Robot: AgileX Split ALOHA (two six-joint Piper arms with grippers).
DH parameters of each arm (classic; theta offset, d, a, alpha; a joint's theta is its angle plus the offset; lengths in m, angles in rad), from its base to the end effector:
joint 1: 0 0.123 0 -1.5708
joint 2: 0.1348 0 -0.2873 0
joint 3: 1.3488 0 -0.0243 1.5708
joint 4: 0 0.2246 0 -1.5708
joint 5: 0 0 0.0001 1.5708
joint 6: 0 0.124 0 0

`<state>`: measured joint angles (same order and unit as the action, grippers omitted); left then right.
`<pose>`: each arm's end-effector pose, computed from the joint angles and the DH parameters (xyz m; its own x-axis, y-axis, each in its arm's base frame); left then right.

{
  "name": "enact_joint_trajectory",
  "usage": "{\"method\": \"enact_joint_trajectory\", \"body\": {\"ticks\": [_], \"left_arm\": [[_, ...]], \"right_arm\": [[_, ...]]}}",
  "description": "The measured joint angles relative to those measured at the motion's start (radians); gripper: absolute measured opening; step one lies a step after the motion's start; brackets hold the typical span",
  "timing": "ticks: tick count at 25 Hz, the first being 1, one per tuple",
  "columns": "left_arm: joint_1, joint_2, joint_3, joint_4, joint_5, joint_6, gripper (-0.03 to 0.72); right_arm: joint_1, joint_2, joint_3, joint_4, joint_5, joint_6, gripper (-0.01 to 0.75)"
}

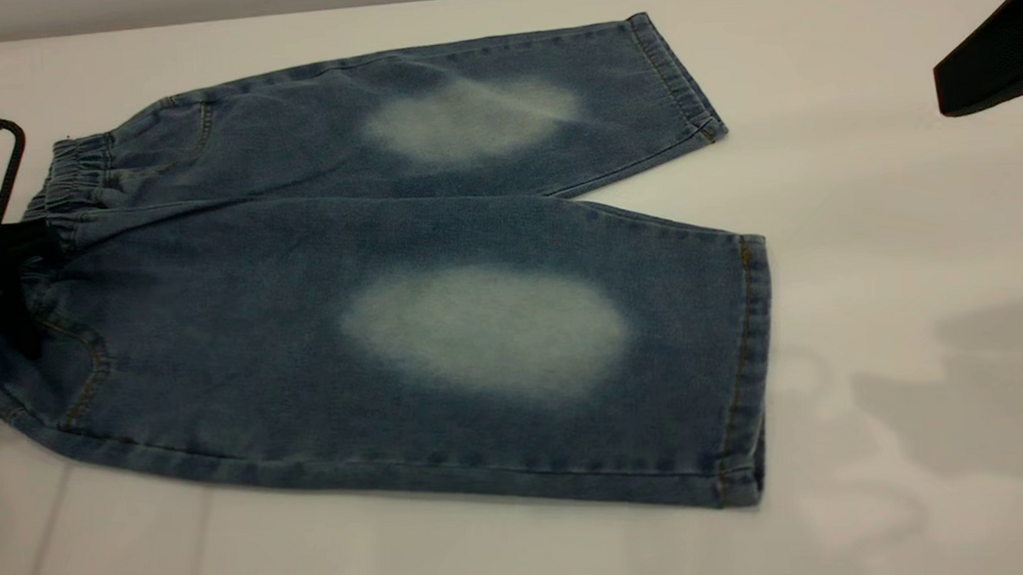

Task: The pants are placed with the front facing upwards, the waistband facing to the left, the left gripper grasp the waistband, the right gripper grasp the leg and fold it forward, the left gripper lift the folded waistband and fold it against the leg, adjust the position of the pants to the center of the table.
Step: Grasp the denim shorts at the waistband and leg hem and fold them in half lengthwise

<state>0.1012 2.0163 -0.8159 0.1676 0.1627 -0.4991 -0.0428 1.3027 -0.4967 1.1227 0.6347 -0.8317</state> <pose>0.3128 0.0351 0.0540 -0.8632 -0.4167 -0.2851 -0.4144 0.9073 -0.0715 0.2036 0.0577 0.1884 -0.8859 0.2068 -0.4152 -0.0643 0.8317 0.5514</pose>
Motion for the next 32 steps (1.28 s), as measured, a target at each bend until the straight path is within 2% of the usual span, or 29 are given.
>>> {"method": "enact_joint_trajectory", "body": {"ticks": [3,4,11,14,16,23,28,32], "left_arm": [[-0.002,0.000,0.000,0.000,-0.019,0.000,0.111],[-0.003,-0.003,0.000,0.000,-0.019,0.000,0.094],[-0.065,-0.107,0.000,0.000,-0.005,0.035,0.087],[-0.103,-0.154,0.000,0.000,0.008,0.059,0.087],[-0.127,-0.177,0.000,0.000,0.015,0.064,0.087],[-0.174,-0.217,0.000,0.000,0.033,0.068,0.087],[-0.176,-0.221,0.000,0.000,0.052,0.069,0.087],[-0.176,-0.221,0.000,0.000,0.053,0.069,0.087]], "right_arm": [[0.000,0.000,0.000,0.000,0.020,0.011,0.477],[0.000,0.001,0.000,0.000,0.026,0.013,0.477],[0.000,0.086,0.090,0.060,0.045,0.015,0.477],[0.008,0.161,0.149,0.155,0.037,-0.064,0.477],[0.038,0.217,0.177,0.240,0.022,-0.137,0.477],[0.222,0.458,0.181,0.644,0.014,-0.413,0.477],[0.291,0.639,0.138,0.698,0.022,-0.449,0.477],[0.314,0.758,0.073,0.703,0.051,-0.463,0.477]]}}
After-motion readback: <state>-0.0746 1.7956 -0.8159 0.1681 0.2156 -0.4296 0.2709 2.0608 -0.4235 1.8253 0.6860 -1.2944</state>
